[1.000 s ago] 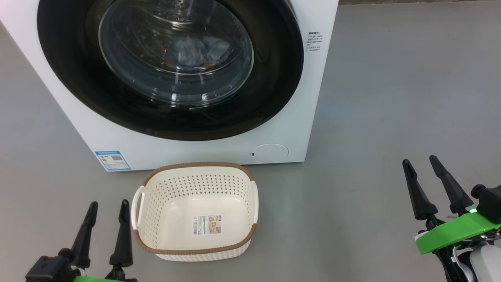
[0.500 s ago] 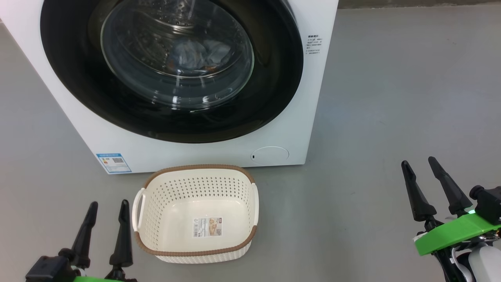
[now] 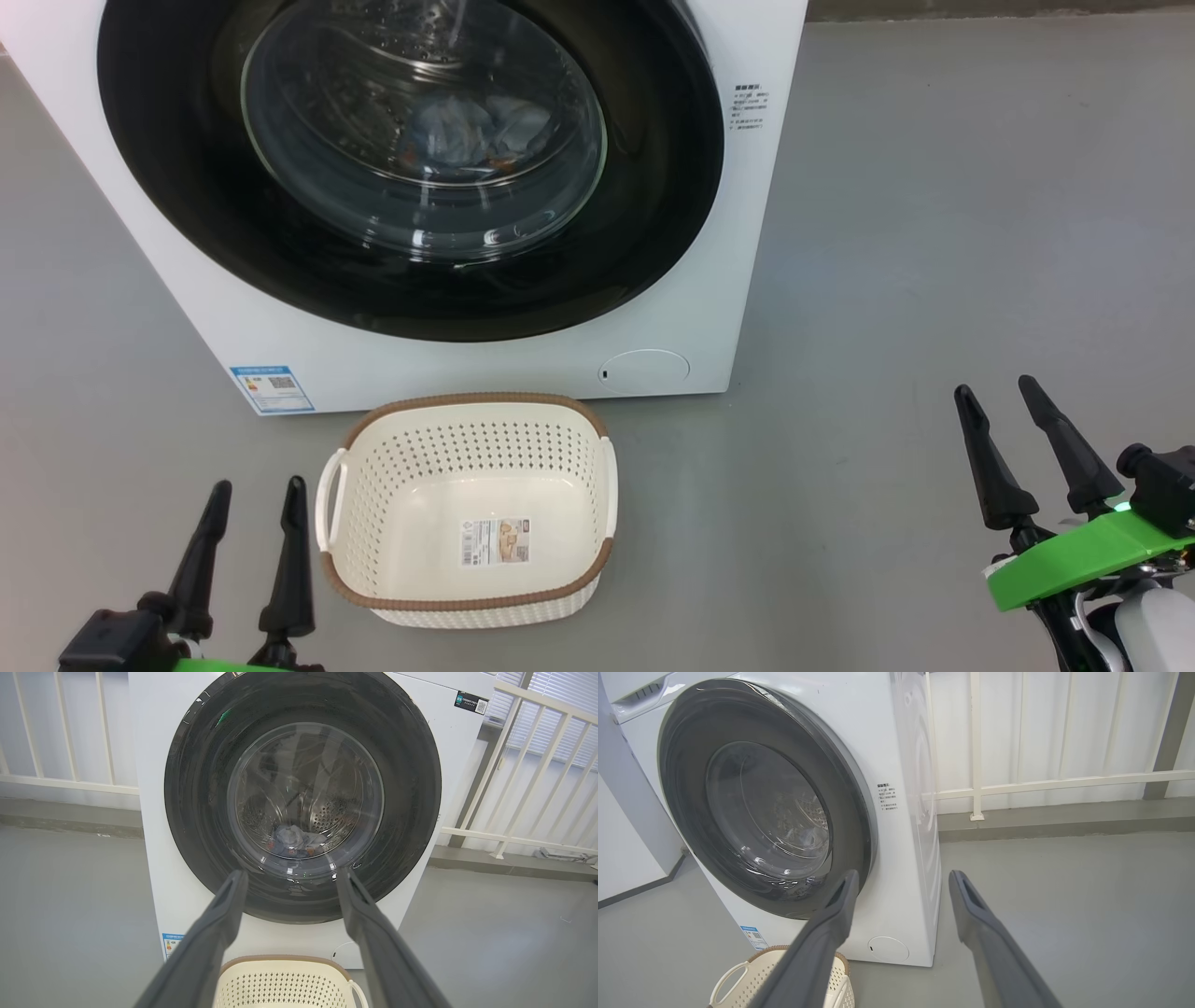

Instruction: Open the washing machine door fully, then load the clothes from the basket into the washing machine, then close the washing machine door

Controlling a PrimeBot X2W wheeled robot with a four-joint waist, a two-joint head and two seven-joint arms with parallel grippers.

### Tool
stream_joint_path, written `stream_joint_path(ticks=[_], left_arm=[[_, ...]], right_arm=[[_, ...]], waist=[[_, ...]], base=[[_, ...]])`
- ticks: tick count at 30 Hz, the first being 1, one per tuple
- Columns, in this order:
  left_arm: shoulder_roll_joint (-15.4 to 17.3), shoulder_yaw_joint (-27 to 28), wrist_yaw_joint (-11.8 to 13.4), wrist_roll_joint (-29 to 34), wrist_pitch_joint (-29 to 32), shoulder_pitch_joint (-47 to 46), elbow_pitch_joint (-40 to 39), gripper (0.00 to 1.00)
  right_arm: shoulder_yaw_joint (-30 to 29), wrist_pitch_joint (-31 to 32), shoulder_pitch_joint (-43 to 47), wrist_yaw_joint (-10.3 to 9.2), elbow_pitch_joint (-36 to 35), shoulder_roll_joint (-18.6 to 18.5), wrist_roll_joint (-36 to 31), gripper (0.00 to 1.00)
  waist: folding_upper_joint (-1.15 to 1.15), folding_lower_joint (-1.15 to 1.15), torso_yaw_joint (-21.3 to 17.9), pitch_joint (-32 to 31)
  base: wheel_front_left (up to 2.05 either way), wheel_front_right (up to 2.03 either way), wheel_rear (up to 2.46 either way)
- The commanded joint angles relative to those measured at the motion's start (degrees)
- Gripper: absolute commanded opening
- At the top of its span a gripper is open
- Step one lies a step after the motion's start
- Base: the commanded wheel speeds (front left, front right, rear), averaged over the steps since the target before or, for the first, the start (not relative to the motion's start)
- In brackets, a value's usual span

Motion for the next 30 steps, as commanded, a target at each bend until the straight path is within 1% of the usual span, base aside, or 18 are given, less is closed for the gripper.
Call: stream_joint_path(ticks=[1, 4, 5, 9, 12, 16, 20, 30], left_arm=[[1.13, 1.77, -0.17, 0.61, -0.52, -0.95, -1.30, 1.00], [1.20, 1.52, -0.17, 0.34, -0.52, -1.06, -1.36, 1.00], [0.18, -0.22, 0.00, -0.03, 0.00, 0.00, -0.02, 0.00], [-0.79, -0.91, 0.01, -0.22, 0.30, 0.84, 2.63, 0.00], [-0.78, -0.79, 0.04, -1.80, 0.64, 0.78, 2.64, 0.00], [-0.72, -0.59, 0.07, -4.28, 1.22, 0.62, 2.79, 0.00], [-0.66, -0.40, 0.10, -6.74, 1.79, 0.36, 3.05, 0.00], [-0.57, 0.05, 0.07, -12.26, 3.08, -0.22, 3.69, 0.00]], right_arm=[[1.11, -0.27, 0.64, -0.14, -1.38, -0.62, -0.63, 1.00], [1.09, -0.27, 0.66, -0.14, -1.41, -0.59, -0.63, 1.00], [0.00, 0.00, 0.79, 0.00, 0.01, 0.04, 0.01, 0.00], [0.24, 0.06, 2.03, 0.01, 2.70, 1.77, 0.25, 0.00], [0.02, 0.48, 2.09, 0.01, 2.60, 2.04, 1.59, 0.00], [-0.33, 1.15, 2.20, 0.00, 2.48, 2.45, 3.66, 0.00], [-0.68, 1.81, 2.24, 0.00, 2.45, 2.85, 5.72, 0.00], [-1.48, 3.31, 2.30, -0.01, 2.32, 3.78, 10.36, 0.00]], waist=[[0.00, 0.00, 0.02, 0.05], [0.00, 0.00, 0.06, 0.12], [0.00, 0.00, 0.06, 0.12], [0.00, 0.00, 0.07, 0.12], [0.00, 0.01, 0.09, 0.07], [0.00, 0.10, 0.14, -0.11], [0.00, 0.01, 0.19, -0.10], [0.00, 0.00, 0.29, -0.25]], base=[[0.00, 0.00, 0.00], [0.00, 0.00, 0.00], [0.00, 0.00, 0.00], [0.00, 0.00, 0.00], [0.00, 0.00, 0.00], [0.00, 0.00, 0.00], [0.00, 0.00, 0.00], [0.00, 0.00, 0.00]])
